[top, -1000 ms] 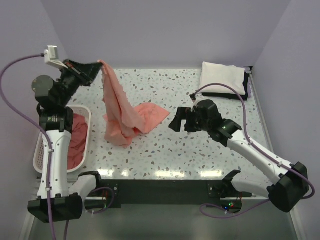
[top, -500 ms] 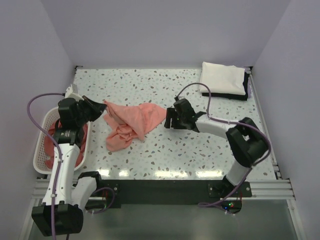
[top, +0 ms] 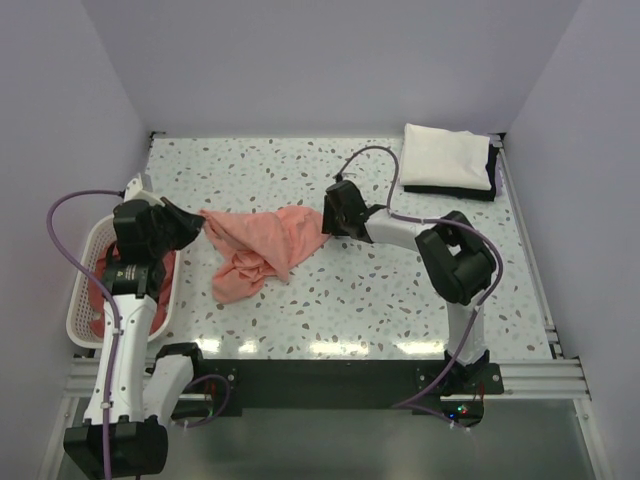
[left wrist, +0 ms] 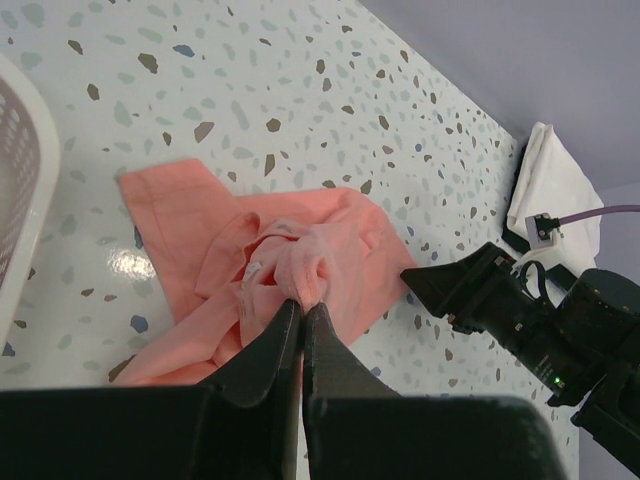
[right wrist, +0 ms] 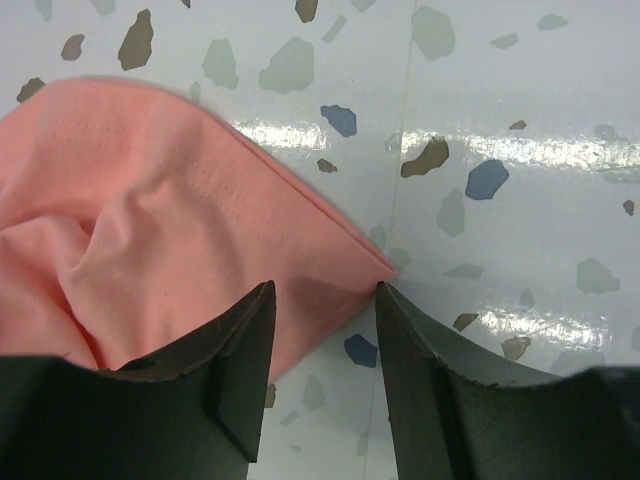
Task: Fold and stack the t-shirts
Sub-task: Move the tshirt to the center of the board
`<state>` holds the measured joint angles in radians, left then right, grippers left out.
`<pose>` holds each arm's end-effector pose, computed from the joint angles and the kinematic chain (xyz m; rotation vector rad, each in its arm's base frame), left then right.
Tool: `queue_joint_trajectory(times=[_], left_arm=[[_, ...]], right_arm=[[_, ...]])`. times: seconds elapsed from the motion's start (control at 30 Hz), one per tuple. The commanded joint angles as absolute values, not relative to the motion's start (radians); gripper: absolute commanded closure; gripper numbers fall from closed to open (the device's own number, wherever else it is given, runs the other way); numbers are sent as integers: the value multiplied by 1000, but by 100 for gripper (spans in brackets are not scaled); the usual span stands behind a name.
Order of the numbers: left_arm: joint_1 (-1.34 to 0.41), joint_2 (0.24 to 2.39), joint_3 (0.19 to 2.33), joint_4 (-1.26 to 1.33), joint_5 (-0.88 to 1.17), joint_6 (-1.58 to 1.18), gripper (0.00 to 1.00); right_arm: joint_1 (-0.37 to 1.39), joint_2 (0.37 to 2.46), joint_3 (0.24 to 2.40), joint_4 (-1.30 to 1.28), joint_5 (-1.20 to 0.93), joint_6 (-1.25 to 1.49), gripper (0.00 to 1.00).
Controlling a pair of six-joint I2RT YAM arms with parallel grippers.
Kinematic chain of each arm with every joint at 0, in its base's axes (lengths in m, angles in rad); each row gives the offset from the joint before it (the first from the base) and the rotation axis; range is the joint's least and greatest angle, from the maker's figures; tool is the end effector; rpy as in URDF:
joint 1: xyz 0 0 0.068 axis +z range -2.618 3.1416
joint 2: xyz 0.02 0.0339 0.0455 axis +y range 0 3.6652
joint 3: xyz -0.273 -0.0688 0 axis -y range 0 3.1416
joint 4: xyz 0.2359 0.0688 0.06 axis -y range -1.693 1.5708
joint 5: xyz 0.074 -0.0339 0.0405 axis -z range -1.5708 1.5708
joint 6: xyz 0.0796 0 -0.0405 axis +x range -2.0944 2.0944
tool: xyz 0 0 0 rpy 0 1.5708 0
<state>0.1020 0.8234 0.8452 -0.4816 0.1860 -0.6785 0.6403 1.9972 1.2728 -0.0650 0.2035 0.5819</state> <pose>0.2058 0.0063 0.3113 -0.6744 1.9533 -0.5485 0.3756 0.2597 0.1428 0.0304 2.3685 0.3614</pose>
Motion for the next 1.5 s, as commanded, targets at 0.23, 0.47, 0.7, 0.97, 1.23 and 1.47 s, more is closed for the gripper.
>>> queue_joint_trajectory(times=[0.23, 0.47, 0.7, 0.97, 1.23, 1.47], left_arm=[[100, 822, 877, -450, 196, -667, 100], [101, 851, 879, -381, 209, -709, 100], [100, 1062, 1004, -220, 233, -776, 100], [100, 1308, 1319, -104, 278, -831, 100], [109, 1451, 1707, -162, 290, -827, 100], [241, 1349, 1533, -177, 323, -885, 100]], right_arm=[[658, 2105, 1416, -175, 293, 532, 60], [652, 2082, 1468, -276, 319, 503, 100], [465, 1875, 1500, -373, 198, 508, 100], [239, 1661, 1647, -431, 121, 528, 100], [86, 1592, 1935, -509, 72, 566, 100], [48, 1407, 1806, -488, 103, 580, 100]])
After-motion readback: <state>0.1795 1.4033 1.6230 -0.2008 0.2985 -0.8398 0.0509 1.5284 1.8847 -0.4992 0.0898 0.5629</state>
